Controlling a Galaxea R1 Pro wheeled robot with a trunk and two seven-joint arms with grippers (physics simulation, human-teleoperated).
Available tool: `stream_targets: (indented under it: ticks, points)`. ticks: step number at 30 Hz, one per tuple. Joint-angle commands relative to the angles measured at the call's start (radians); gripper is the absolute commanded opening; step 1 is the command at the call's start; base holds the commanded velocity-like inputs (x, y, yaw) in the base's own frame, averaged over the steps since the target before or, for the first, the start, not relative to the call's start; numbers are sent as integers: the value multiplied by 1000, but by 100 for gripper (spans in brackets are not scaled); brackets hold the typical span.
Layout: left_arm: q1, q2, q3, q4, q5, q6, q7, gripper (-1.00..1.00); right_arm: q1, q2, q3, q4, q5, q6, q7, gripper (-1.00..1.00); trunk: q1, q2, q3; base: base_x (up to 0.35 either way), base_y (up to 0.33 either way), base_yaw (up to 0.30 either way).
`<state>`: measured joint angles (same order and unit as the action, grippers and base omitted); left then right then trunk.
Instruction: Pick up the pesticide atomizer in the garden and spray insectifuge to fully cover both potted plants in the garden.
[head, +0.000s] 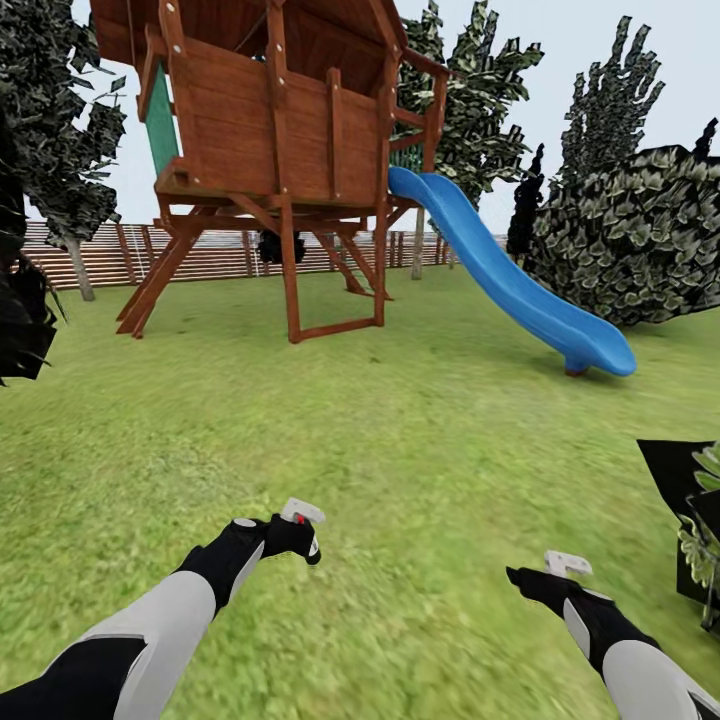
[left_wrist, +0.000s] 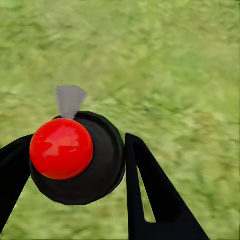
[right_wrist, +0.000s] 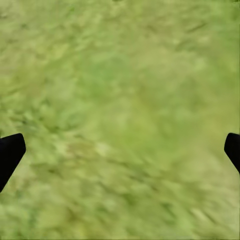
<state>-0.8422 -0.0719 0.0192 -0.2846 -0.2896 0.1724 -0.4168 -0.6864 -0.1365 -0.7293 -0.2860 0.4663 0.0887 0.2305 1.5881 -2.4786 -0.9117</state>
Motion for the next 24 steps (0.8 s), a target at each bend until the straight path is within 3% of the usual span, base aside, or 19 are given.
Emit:
stream_targets:
  ticks: [1, 12, 24]
  points:
    - [0, 0, 2, -2, -2, 7, -4, -100, -1, 0, -8, -2, 8, 5, 7, 100, 0, 0, -1, 336, 113, 0]
    - [0, 0, 2, -3, -2, 7, -3, -100, -1, 1, -8, -2, 8, 5, 7, 100, 0, 0, -1, 336, 113, -26]
    - [0, 0, 2, -2, -2, 7, -4, -100, -1, 1, -8, -2, 8, 5, 7, 100, 0, 0, -1, 337, 113, -246]
